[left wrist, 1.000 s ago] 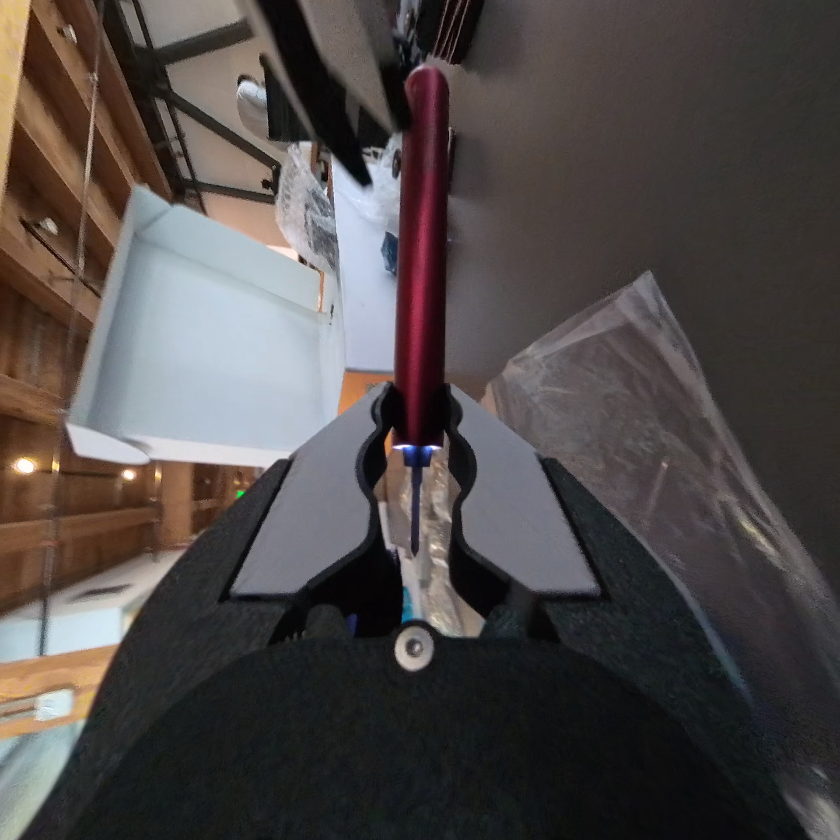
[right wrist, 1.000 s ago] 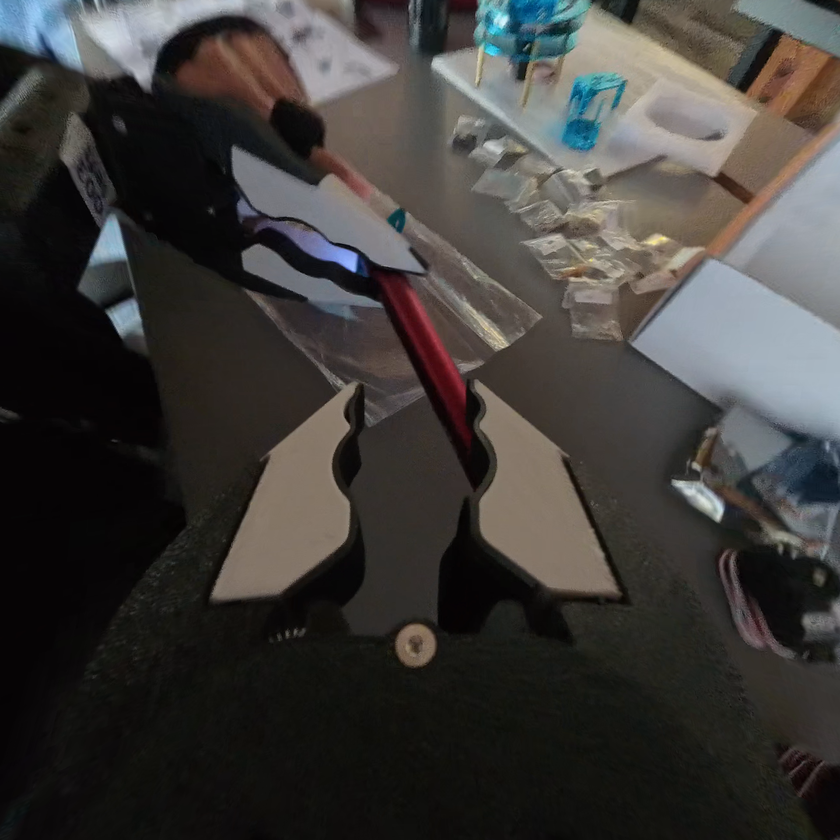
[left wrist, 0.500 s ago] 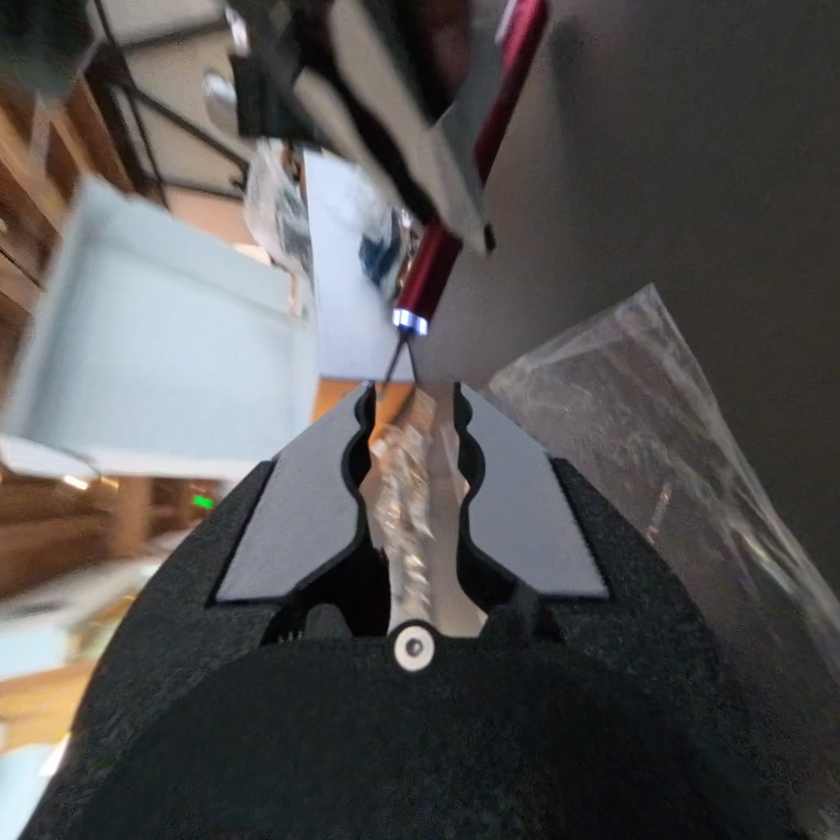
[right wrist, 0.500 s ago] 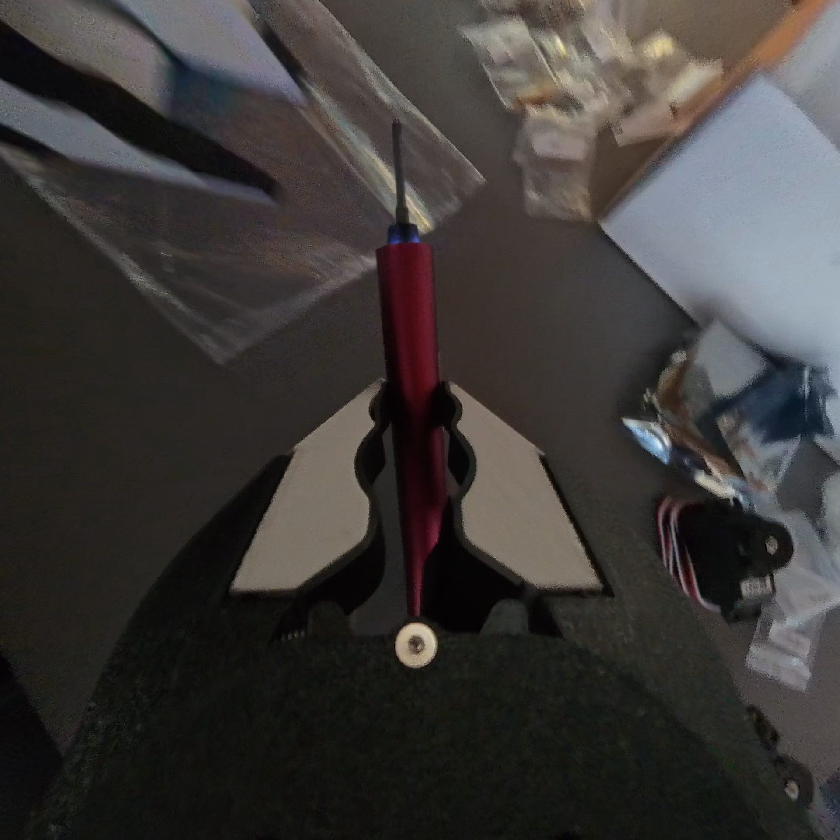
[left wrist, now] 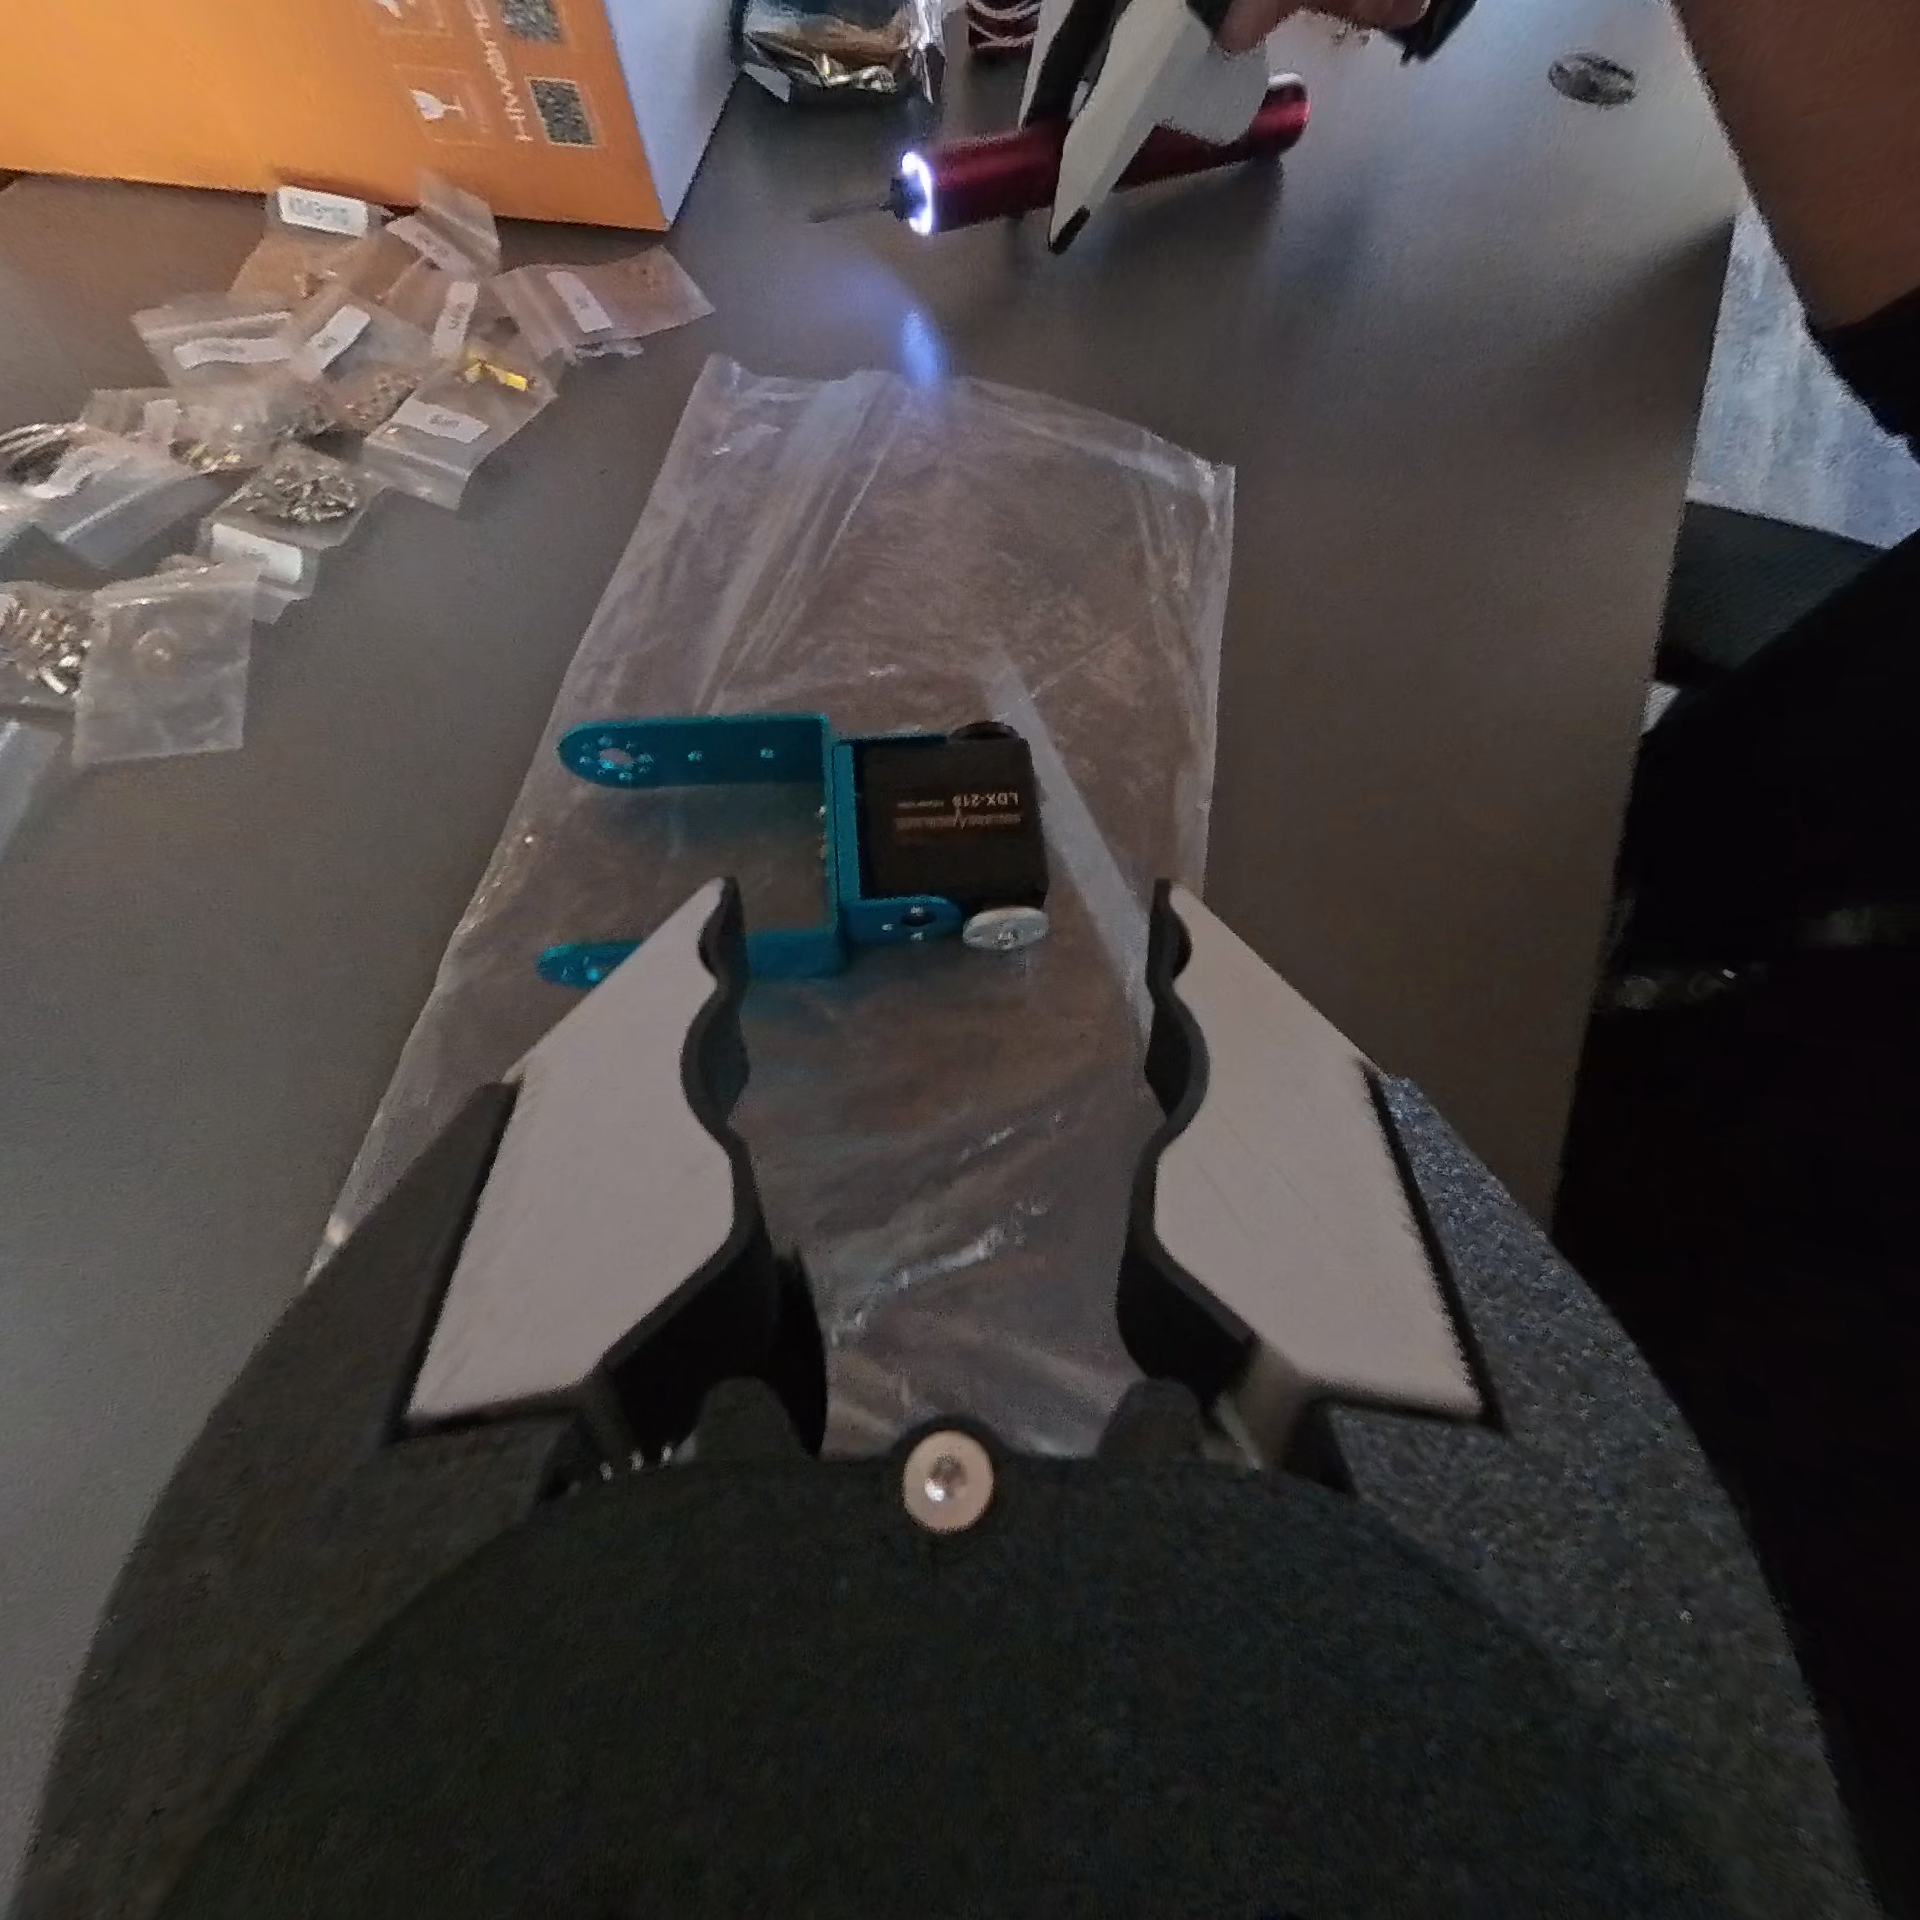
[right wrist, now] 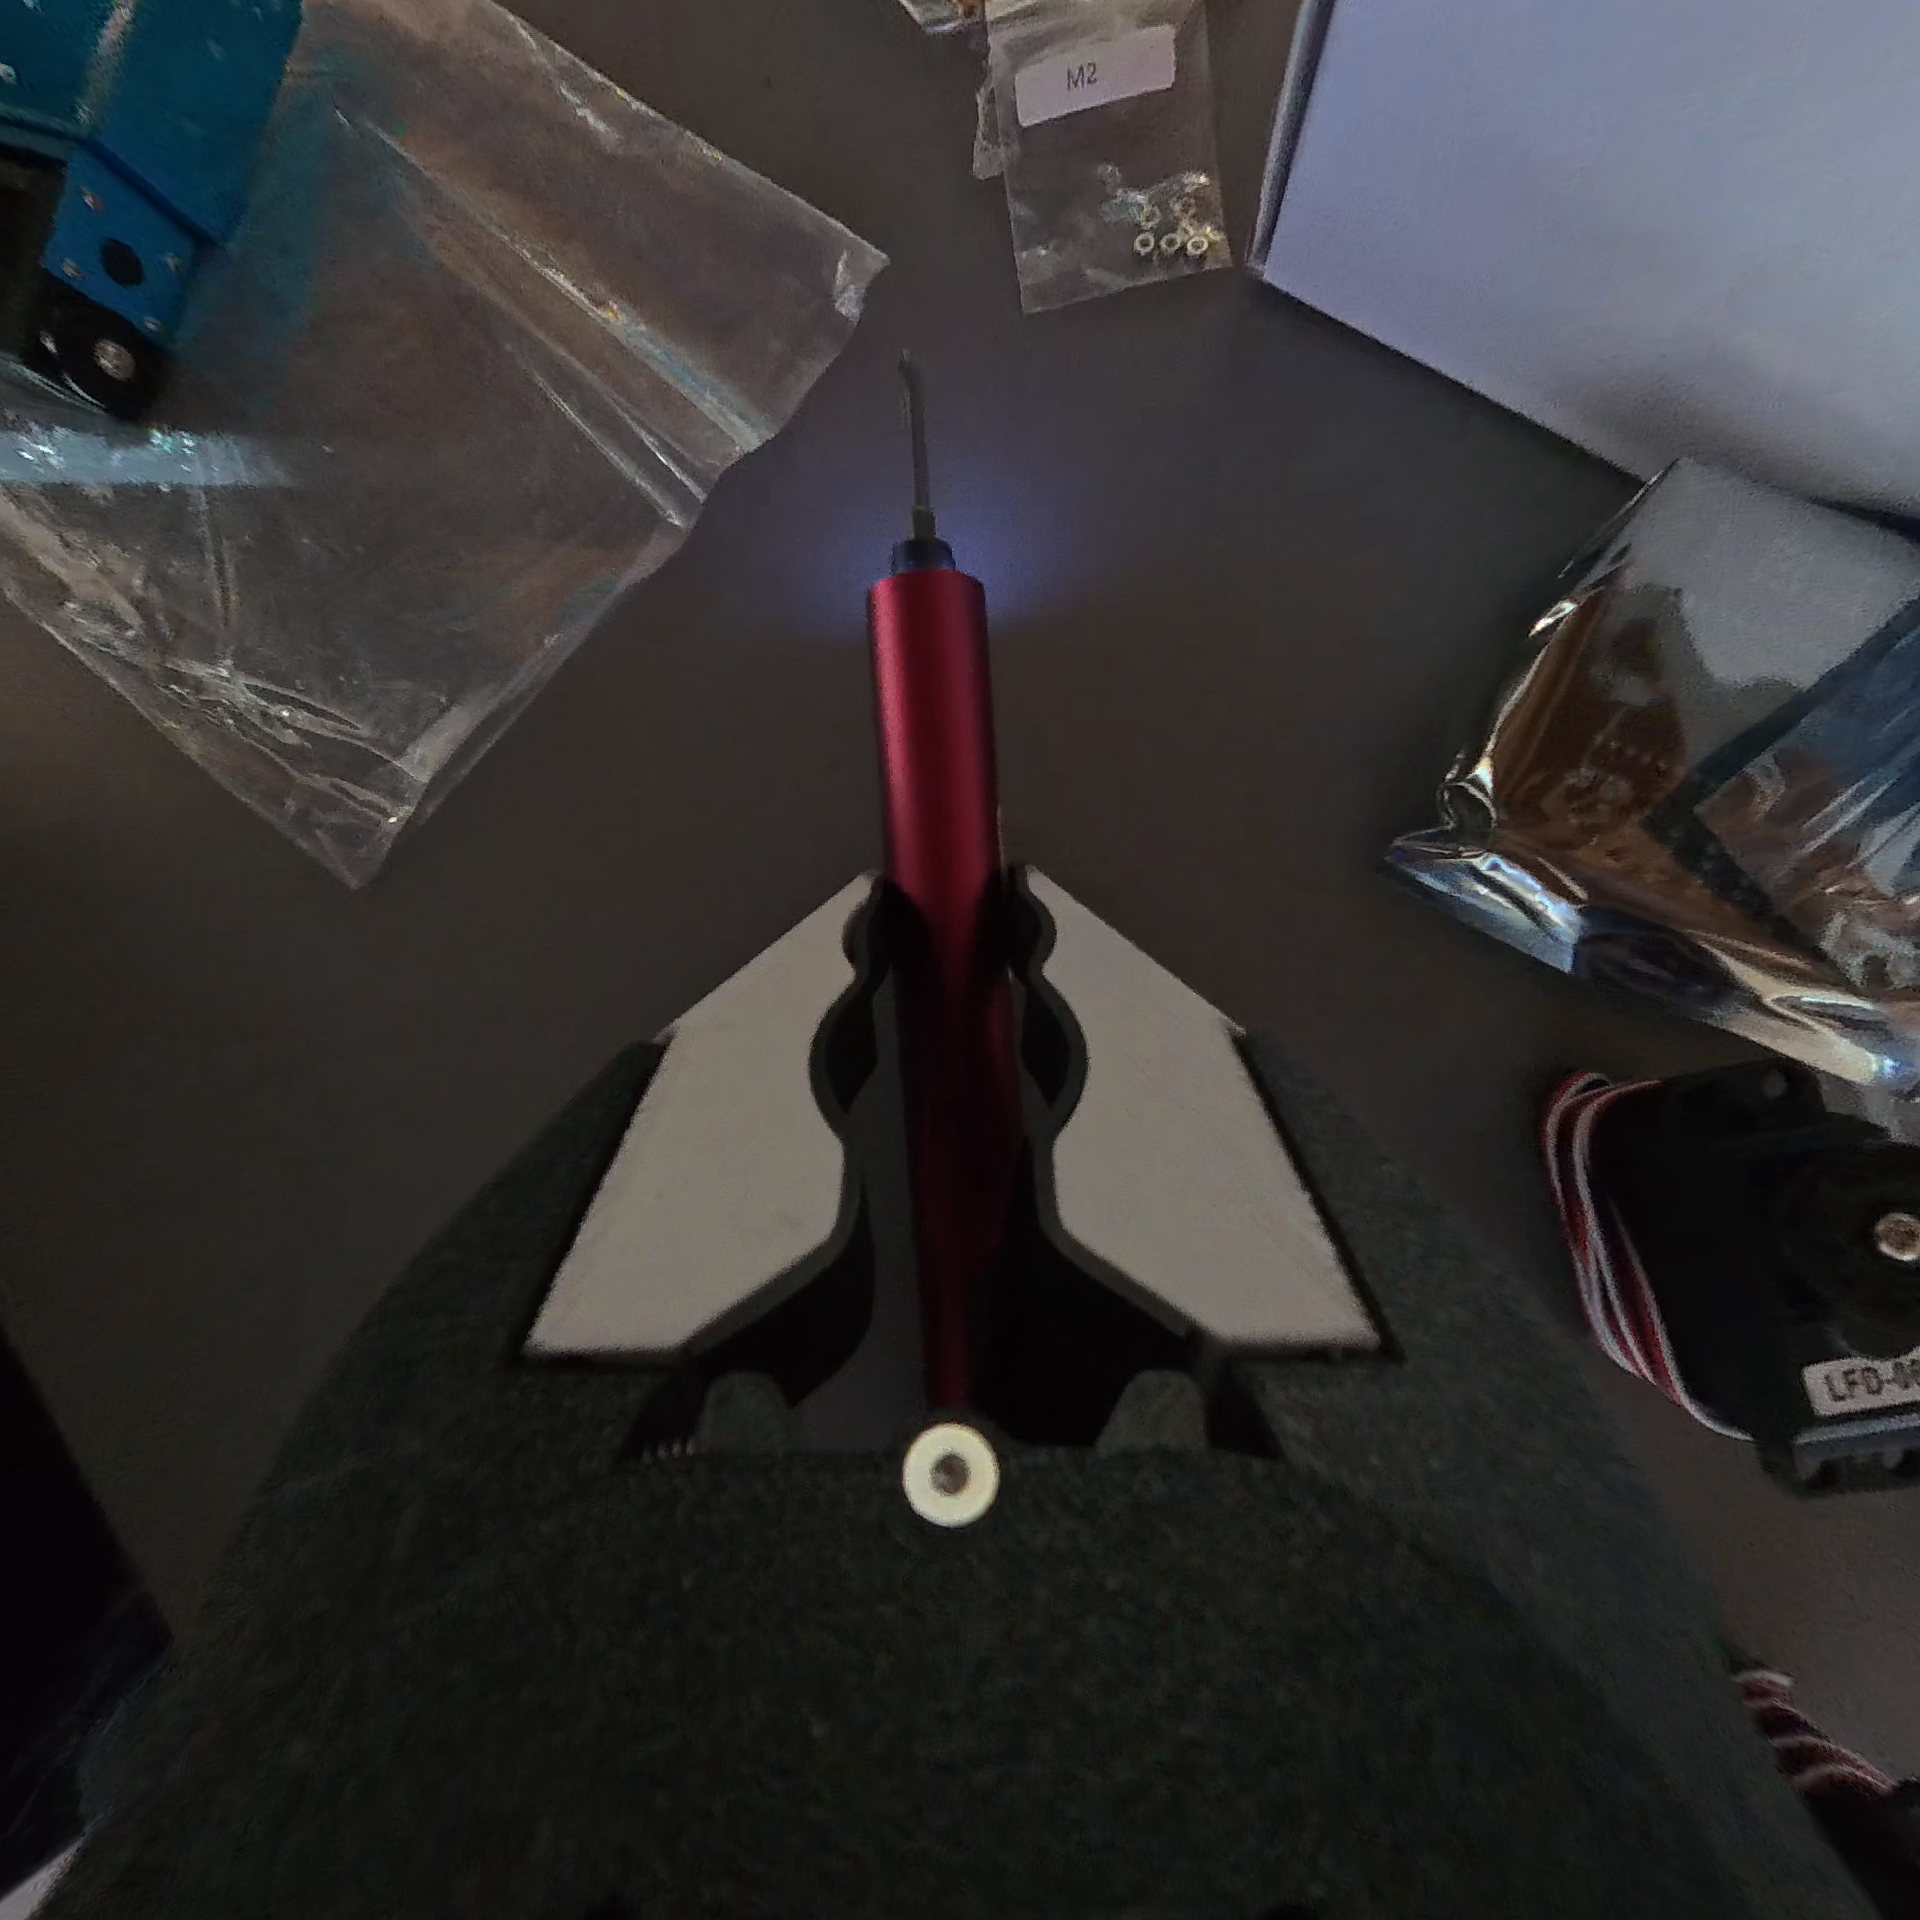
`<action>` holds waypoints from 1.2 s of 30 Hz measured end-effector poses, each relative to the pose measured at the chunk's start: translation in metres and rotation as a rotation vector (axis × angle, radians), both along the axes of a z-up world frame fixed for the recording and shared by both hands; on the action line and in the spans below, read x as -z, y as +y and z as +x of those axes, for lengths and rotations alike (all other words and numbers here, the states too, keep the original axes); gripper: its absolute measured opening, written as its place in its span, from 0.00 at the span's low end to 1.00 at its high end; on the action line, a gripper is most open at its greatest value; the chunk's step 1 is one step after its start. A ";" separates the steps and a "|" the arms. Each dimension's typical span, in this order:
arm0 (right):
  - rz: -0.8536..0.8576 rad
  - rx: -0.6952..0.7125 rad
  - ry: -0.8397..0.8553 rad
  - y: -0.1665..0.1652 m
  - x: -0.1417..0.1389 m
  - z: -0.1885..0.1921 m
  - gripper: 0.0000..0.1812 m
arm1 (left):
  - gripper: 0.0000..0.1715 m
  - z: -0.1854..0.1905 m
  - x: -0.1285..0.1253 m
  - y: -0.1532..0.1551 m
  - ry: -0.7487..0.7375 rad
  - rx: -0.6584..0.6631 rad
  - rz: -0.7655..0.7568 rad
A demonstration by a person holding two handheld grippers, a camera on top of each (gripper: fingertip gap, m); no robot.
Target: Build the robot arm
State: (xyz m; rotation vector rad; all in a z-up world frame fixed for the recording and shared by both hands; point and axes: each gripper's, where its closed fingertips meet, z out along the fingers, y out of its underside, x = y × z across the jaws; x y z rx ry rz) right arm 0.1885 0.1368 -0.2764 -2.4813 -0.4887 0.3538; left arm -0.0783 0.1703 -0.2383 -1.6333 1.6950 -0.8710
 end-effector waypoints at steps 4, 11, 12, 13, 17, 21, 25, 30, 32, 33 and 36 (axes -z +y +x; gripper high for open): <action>0.026 0.040 0.063 0.000 -0.001 0.000 0.12 | 0.47 0.021 0.025 -0.002 0.090 0.011 0.095; 0.212 0.073 0.113 0.019 -0.035 -0.031 0.17 | 0.33 0.029 0.036 0.004 0.123 -0.028 0.126; 0.272 0.035 0.152 0.026 -0.048 -0.053 0.19 | 0.33 0.029 0.036 0.003 0.133 -0.015 0.137; 0.310 -0.015 0.200 0.031 -0.057 -0.078 0.19 | 0.32 0.028 0.035 0.002 0.144 0.004 0.155; 0.148 -0.276 0.556 0.032 -0.057 -0.188 0.37 | 0.32 0.026 0.022 0.002 0.097 0.054 0.445; -0.057 -0.398 0.736 0.041 -0.052 -0.230 0.42 | 0.32 0.023 -0.006 0.005 0.023 0.077 0.798; -0.122 -0.574 0.772 0.045 -0.064 -0.252 0.34 | 0.32 0.021 -0.025 0.002 -0.061 0.098 0.897; -0.138 -0.620 0.742 0.059 -0.063 -0.260 0.13 | 0.32 0.017 -0.023 0.024 -0.092 0.067 0.912; -0.143 -0.483 0.667 0.083 -0.060 -0.256 0.13 | 0.31 0.012 -0.022 0.045 -0.129 0.000 0.872; -0.120 -0.396 0.598 0.099 -0.057 -0.250 0.13 | 0.30 0.008 -0.024 0.054 -0.164 -0.026 0.825; -0.072 -0.238 0.464 0.128 -0.062 -0.235 0.13 | 0.31 -0.005 -0.040 0.078 -0.279 -0.150 0.565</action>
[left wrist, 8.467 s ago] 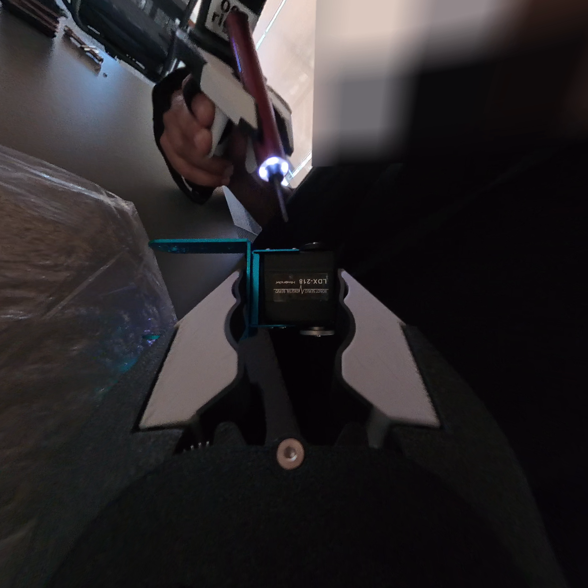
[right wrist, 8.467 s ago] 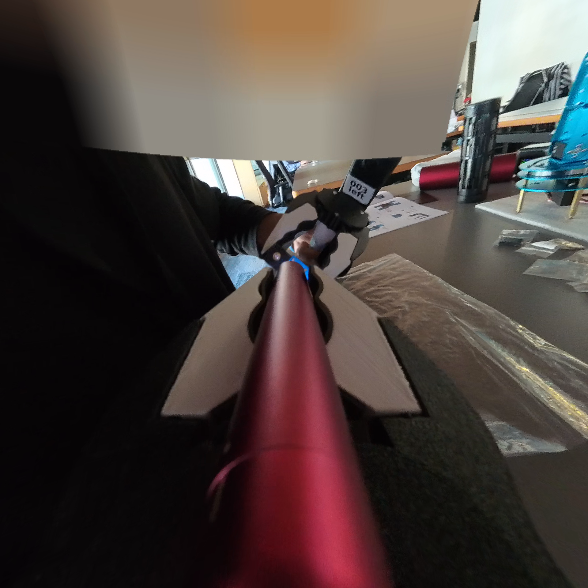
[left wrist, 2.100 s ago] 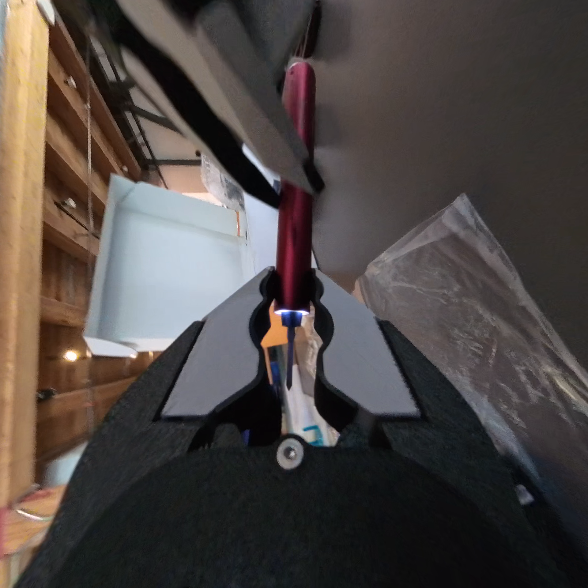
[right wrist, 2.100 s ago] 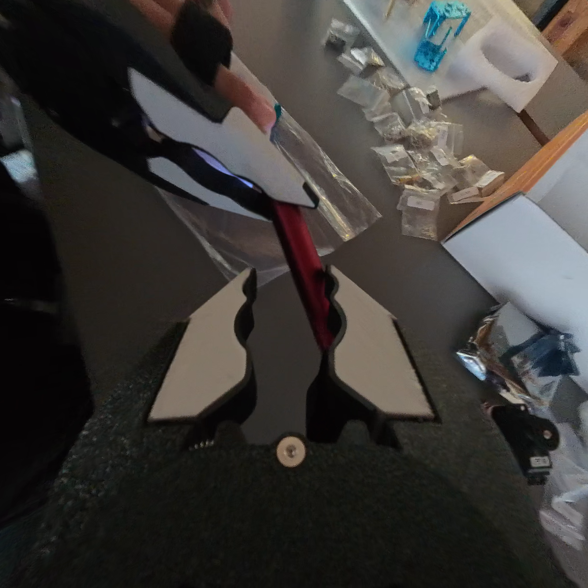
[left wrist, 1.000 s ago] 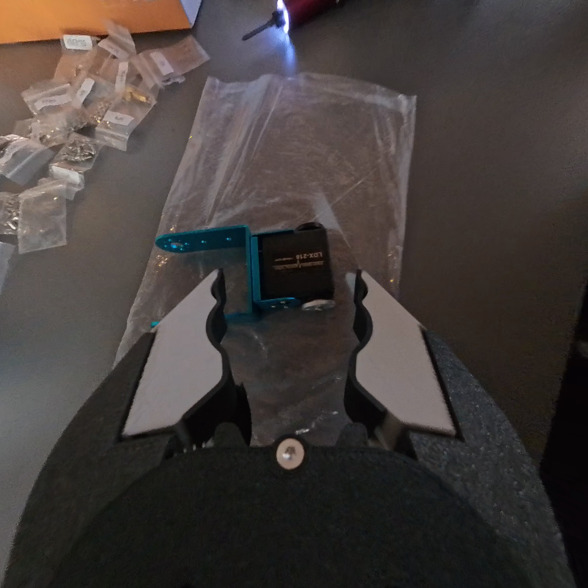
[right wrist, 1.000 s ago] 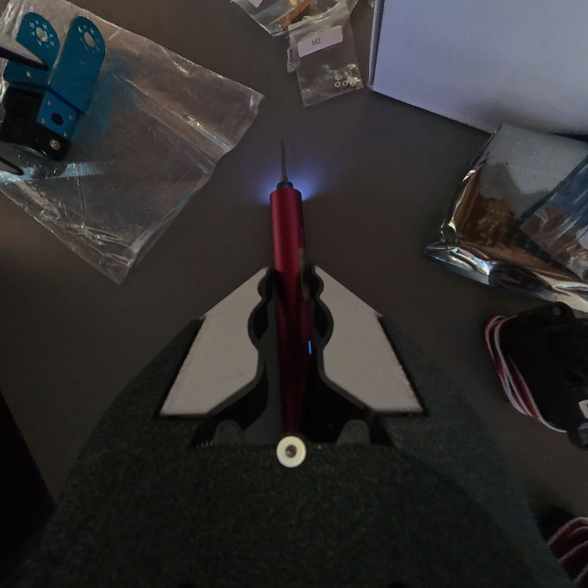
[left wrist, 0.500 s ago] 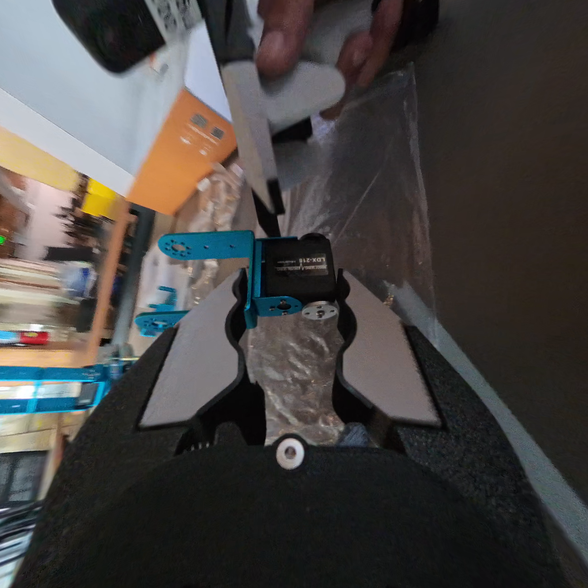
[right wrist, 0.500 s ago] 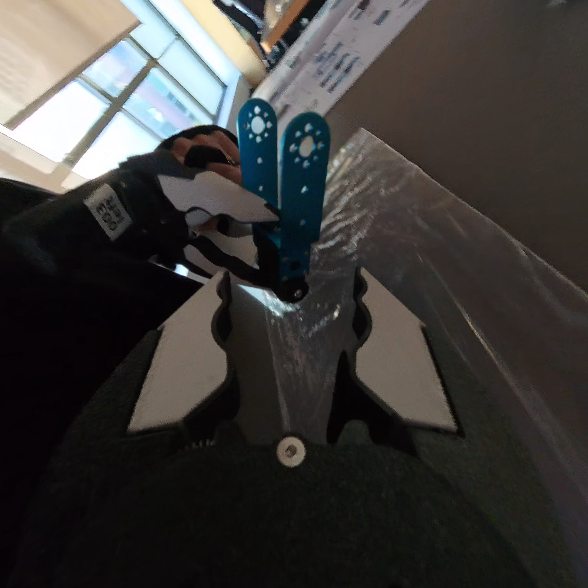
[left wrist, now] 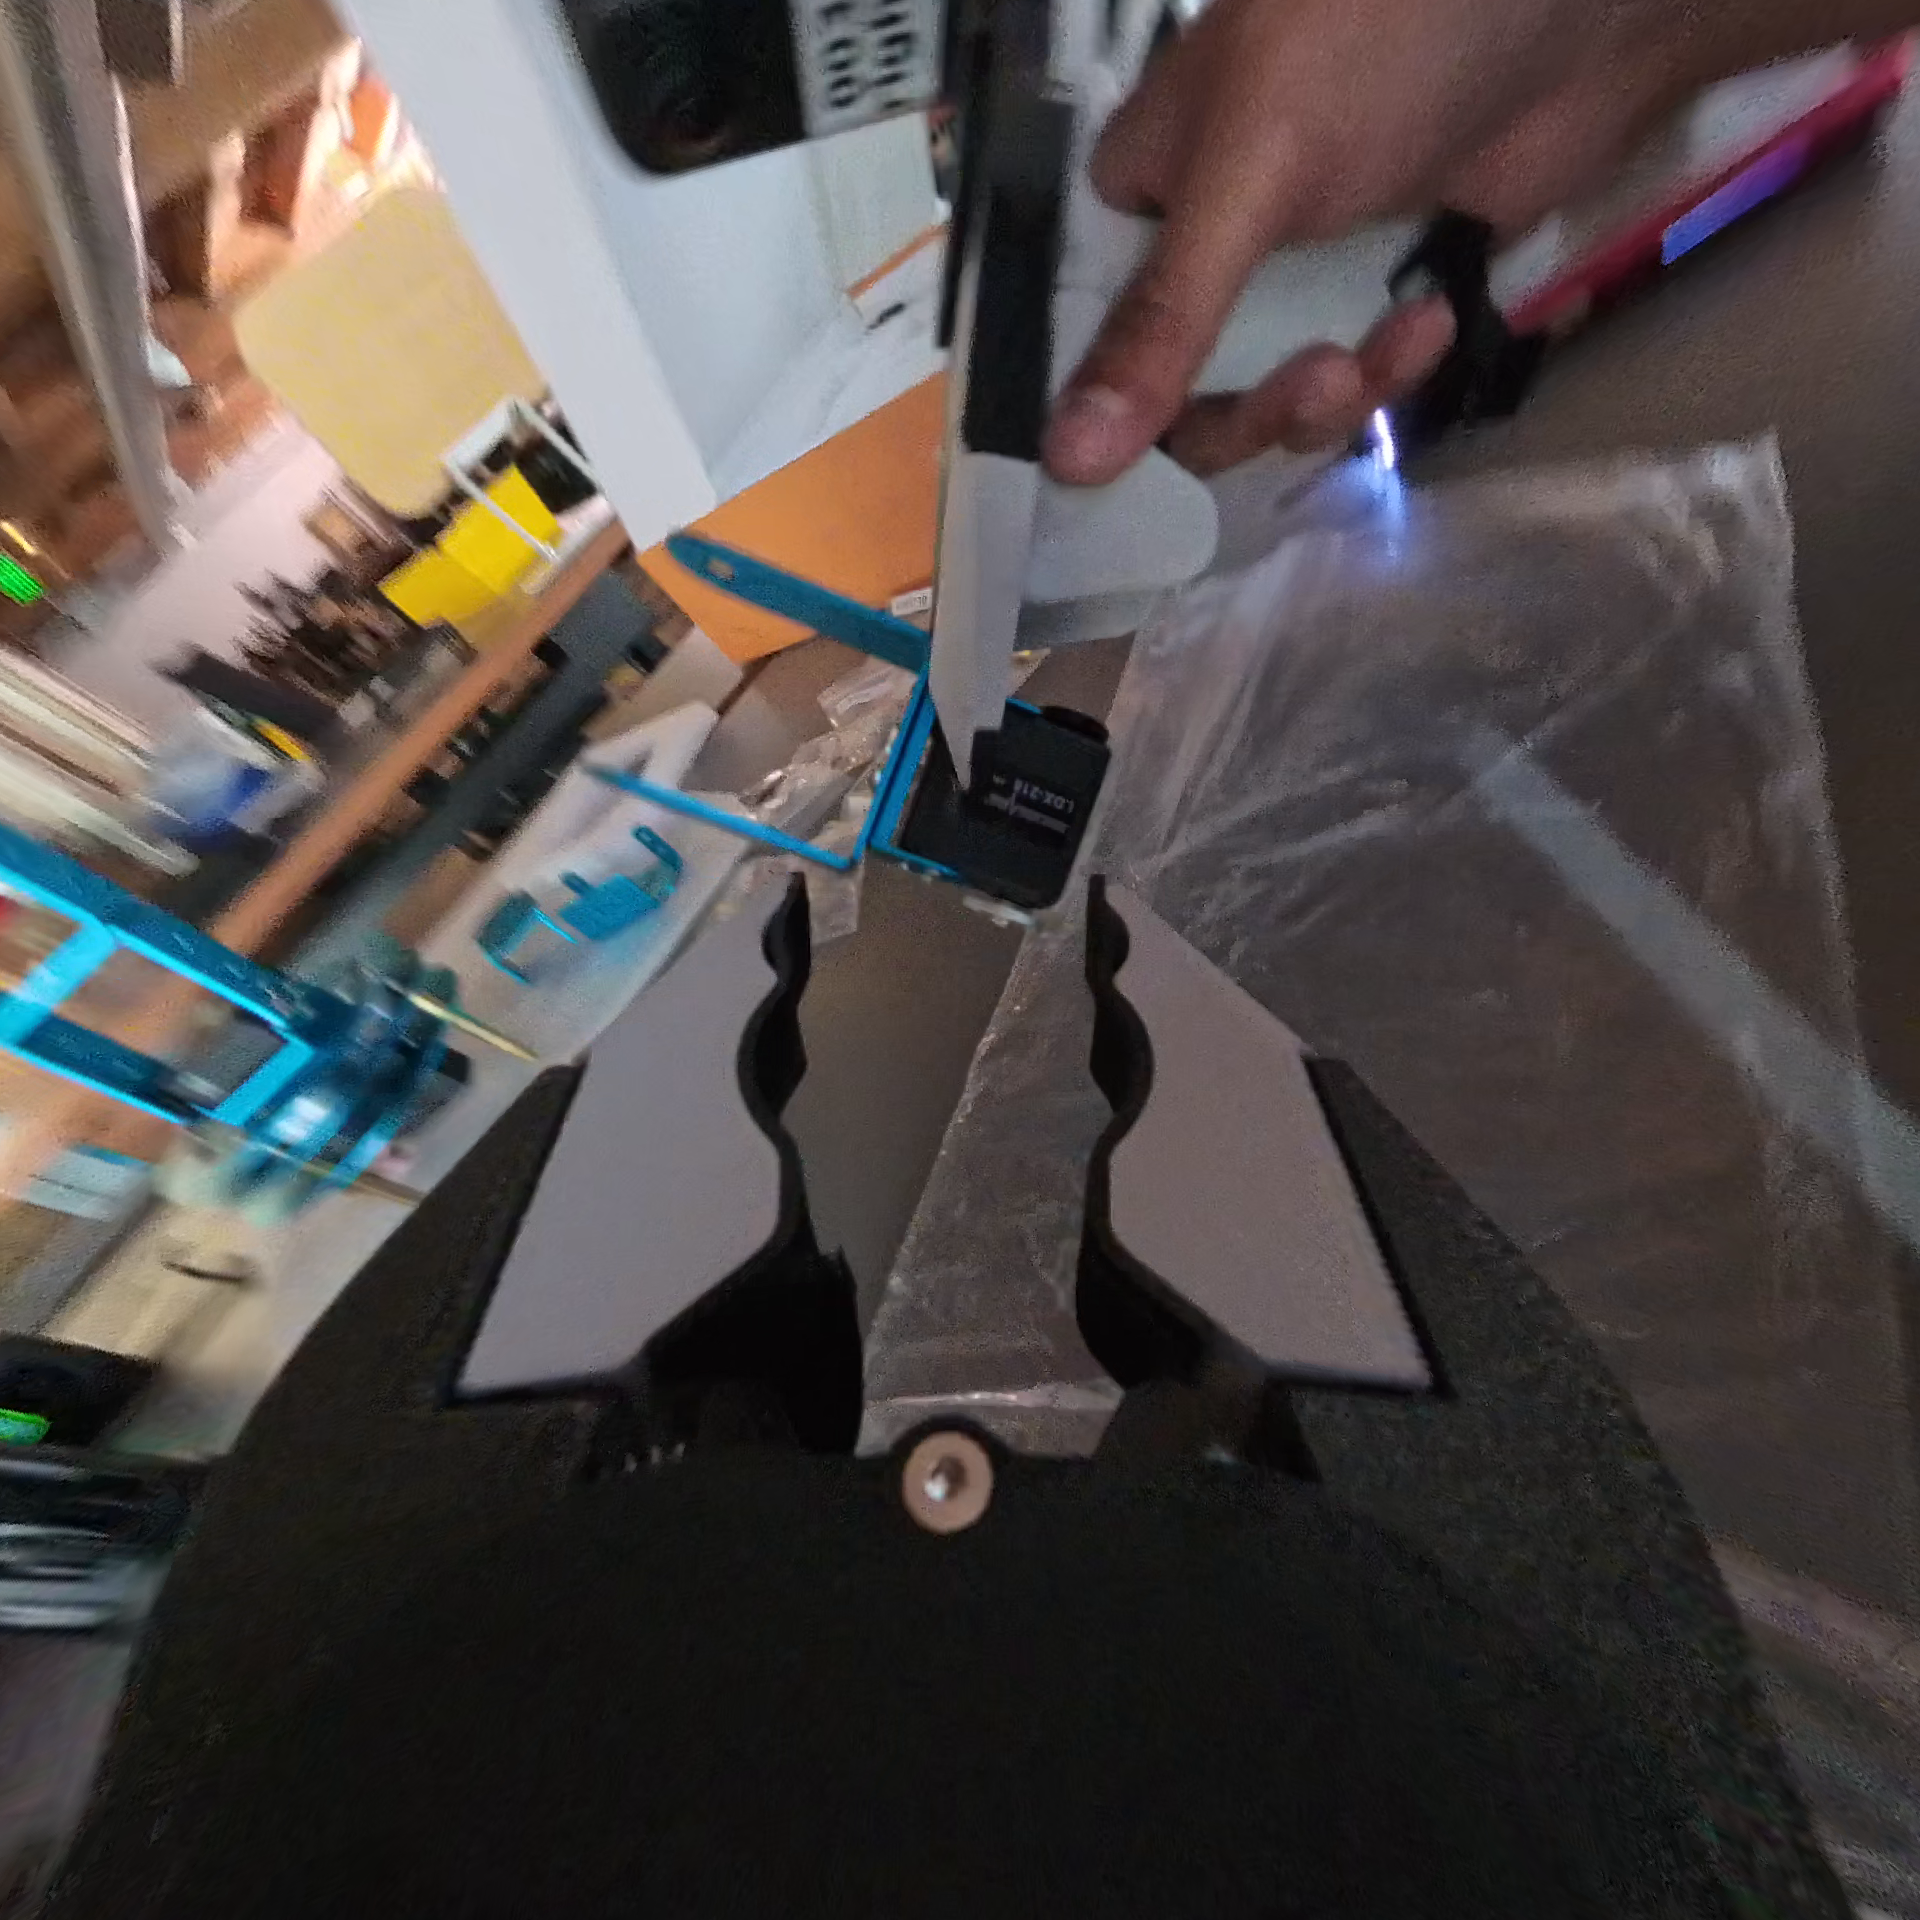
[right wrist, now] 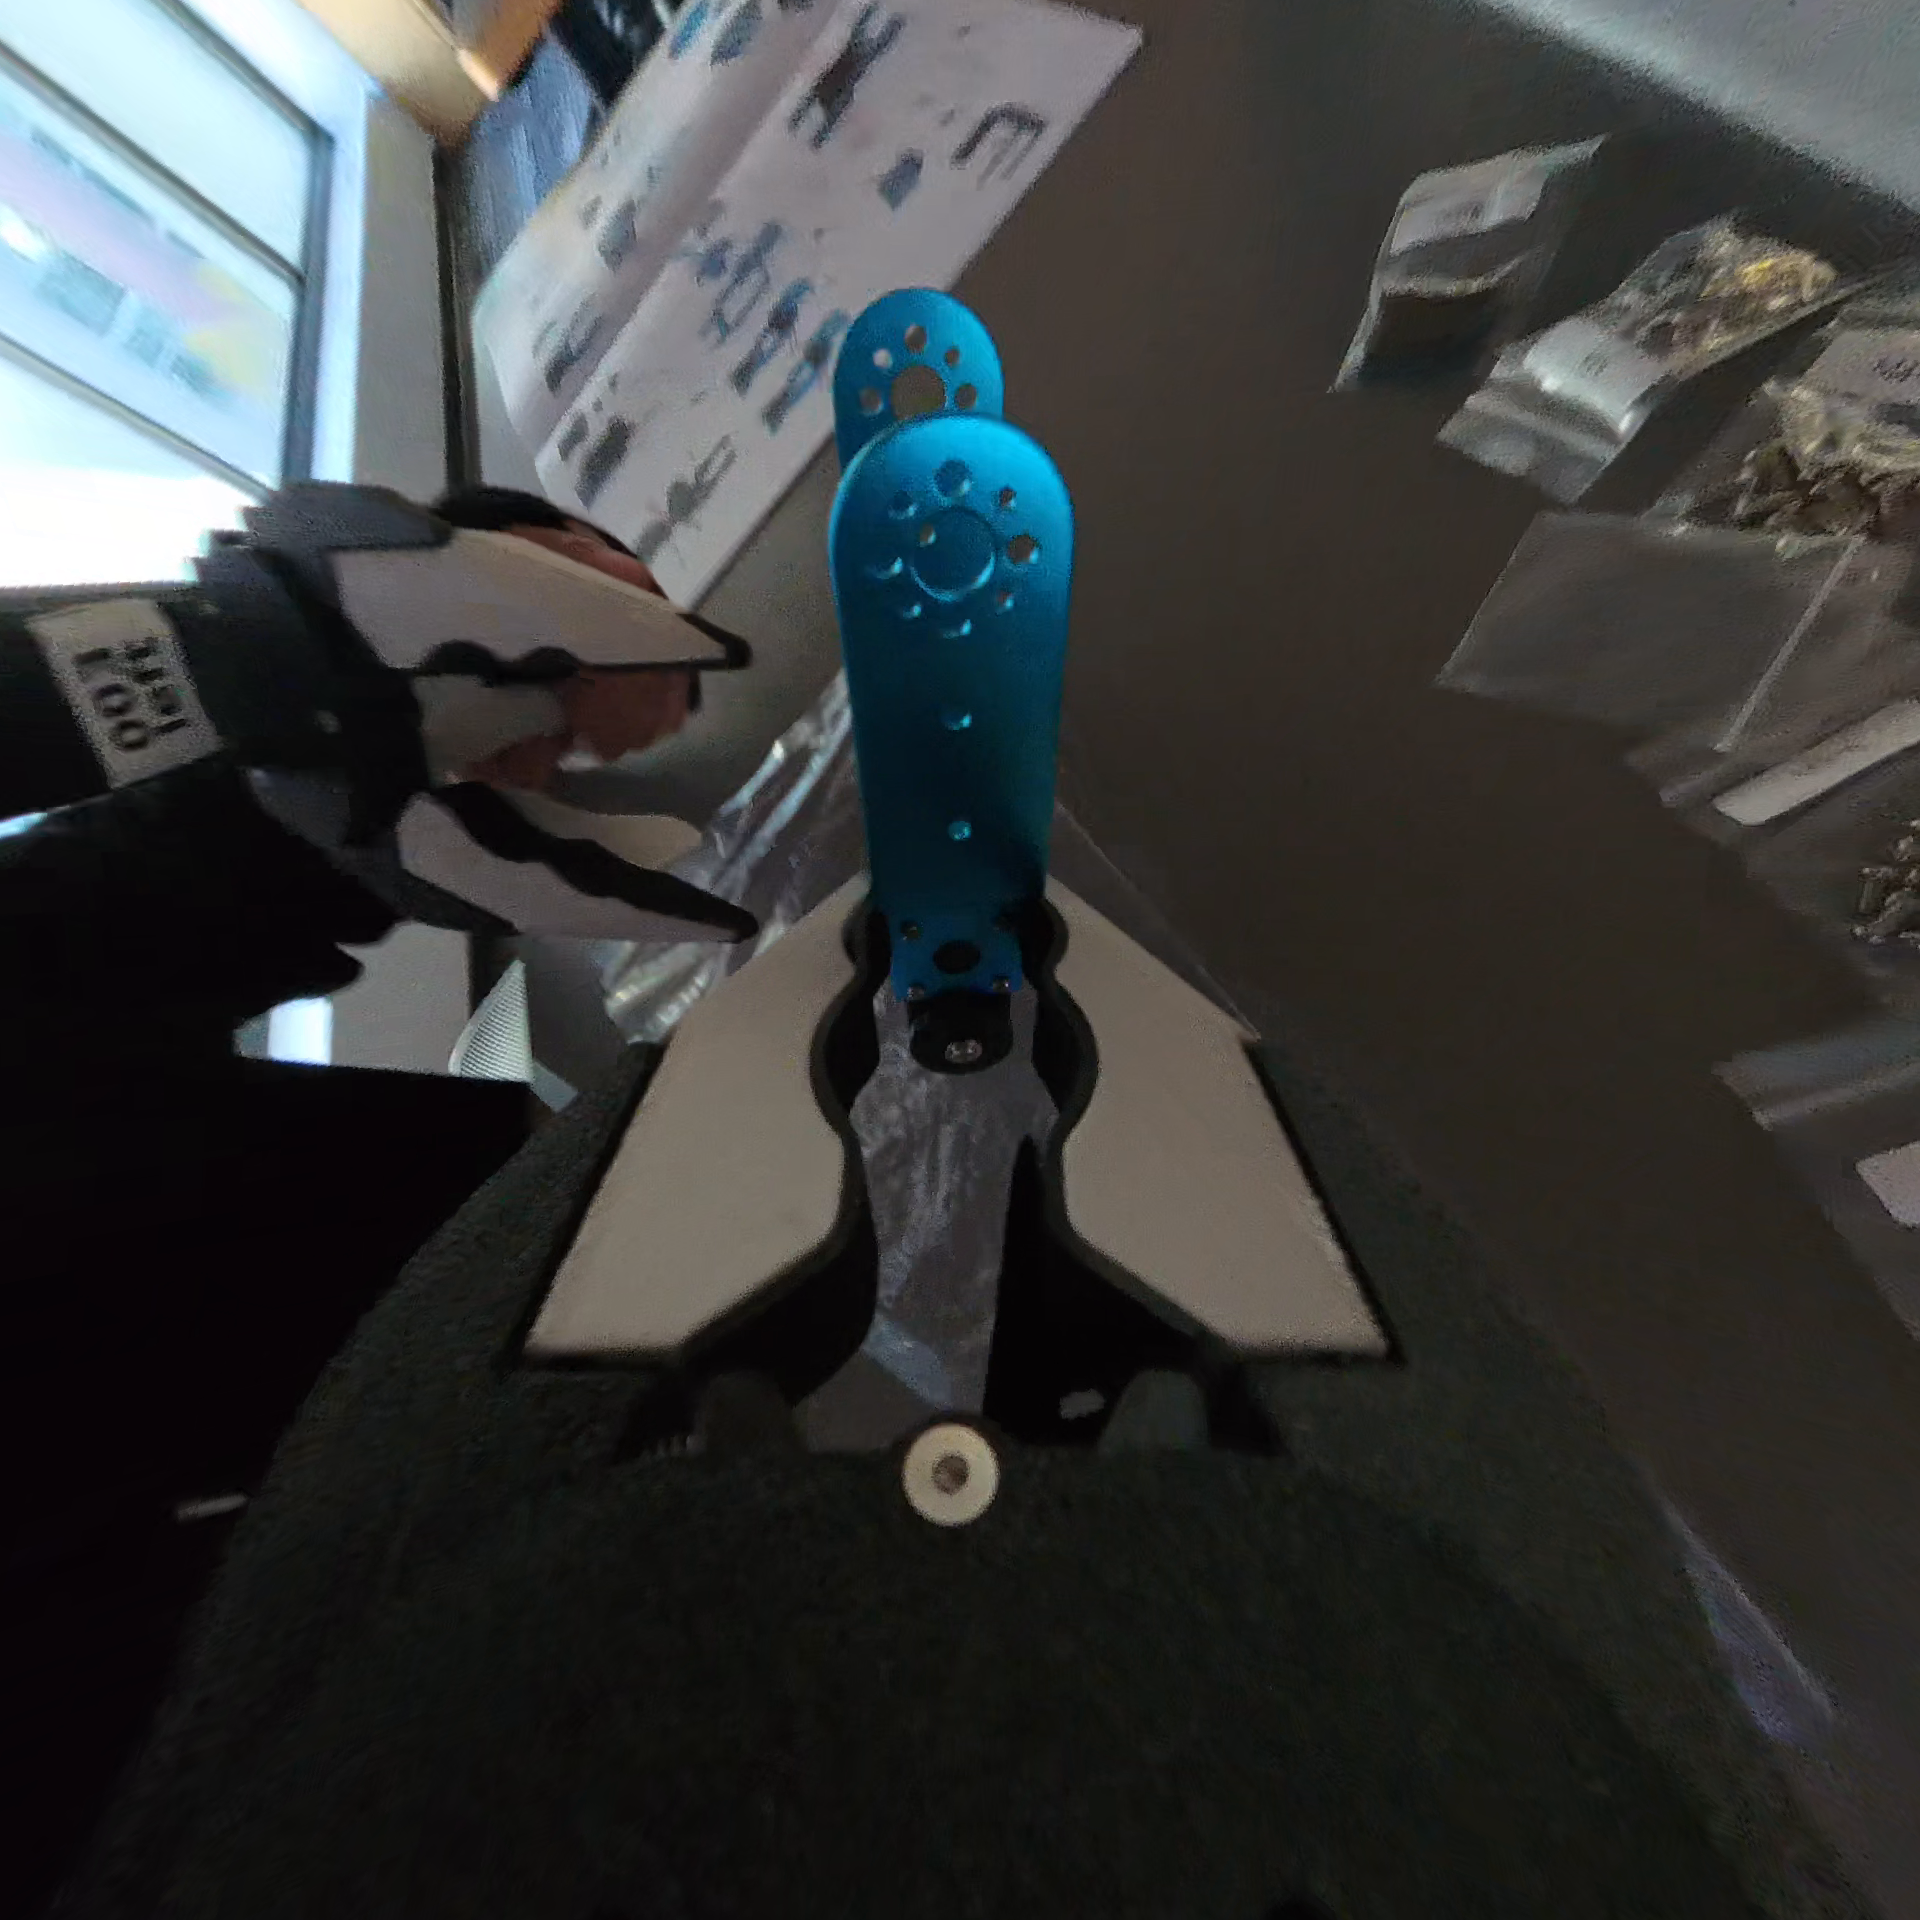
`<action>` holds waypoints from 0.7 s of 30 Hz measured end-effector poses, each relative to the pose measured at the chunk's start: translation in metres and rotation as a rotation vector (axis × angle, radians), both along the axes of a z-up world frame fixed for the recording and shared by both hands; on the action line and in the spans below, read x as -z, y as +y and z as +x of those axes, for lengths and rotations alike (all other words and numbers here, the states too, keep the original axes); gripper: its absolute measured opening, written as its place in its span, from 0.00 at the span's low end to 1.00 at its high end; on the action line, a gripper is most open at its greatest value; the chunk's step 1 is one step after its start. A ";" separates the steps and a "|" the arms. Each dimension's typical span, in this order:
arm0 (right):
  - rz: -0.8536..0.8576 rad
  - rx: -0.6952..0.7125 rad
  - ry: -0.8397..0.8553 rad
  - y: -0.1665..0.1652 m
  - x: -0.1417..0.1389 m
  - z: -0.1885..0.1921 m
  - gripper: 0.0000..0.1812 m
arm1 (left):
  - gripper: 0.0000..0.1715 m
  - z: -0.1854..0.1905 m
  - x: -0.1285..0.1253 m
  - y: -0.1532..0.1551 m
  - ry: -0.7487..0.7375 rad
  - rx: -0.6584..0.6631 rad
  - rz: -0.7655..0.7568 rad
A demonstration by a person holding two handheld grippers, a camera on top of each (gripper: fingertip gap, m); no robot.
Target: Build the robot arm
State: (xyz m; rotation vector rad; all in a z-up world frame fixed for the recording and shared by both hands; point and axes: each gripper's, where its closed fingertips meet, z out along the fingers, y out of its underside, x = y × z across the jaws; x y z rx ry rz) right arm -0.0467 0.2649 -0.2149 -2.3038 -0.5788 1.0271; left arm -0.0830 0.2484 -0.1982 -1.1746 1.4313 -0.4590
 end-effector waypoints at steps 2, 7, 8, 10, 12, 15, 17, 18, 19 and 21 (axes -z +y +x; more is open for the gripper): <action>-0.049 0.026 0.098 0.006 -0.017 -0.005 0.13 | 0.32 -0.003 -0.002 0.011 -0.064 -0.013 -0.224; -0.057 0.036 0.162 0.007 -0.037 -0.020 0.13 | 0.39 0.007 -0.009 0.002 -0.202 0.173 -0.869; -0.059 0.027 0.202 0.004 -0.043 -0.026 0.13 | 0.38 0.009 -0.013 0.000 -0.227 0.214 -0.946; -0.044 0.003 0.270 -0.003 -0.053 -0.037 0.13 | 0.35 0.008 -0.024 -0.007 -0.273 0.303 -1.027; 0.034 0.005 0.276 -0.005 -0.056 -0.041 0.13 | 0.34 0.004 -0.030 -0.012 -0.290 0.350 -1.030; 0.197 0.069 0.208 -0.004 -0.047 -0.028 0.13 | 0.34 -0.007 -0.036 -0.005 -0.328 0.277 -0.909; 0.303 0.117 0.116 -0.002 -0.040 -0.013 0.13 | 0.35 -0.015 -0.033 -0.006 -0.309 0.198 -0.799; 0.319 0.134 0.070 -0.002 -0.038 -0.006 0.13 | 0.35 -0.019 -0.033 -0.009 -0.294 0.161 -0.727; 0.358 0.142 0.037 -0.001 -0.040 -0.002 0.13 | 0.35 -0.026 -0.032 -0.011 -0.288 0.110 -0.653; 0.400 0.169 -0.028 0.001 -0.036 0.007 0.13 | 0.35 -0.047 -0.032 -0.018 -0.288 -0.009 -0.581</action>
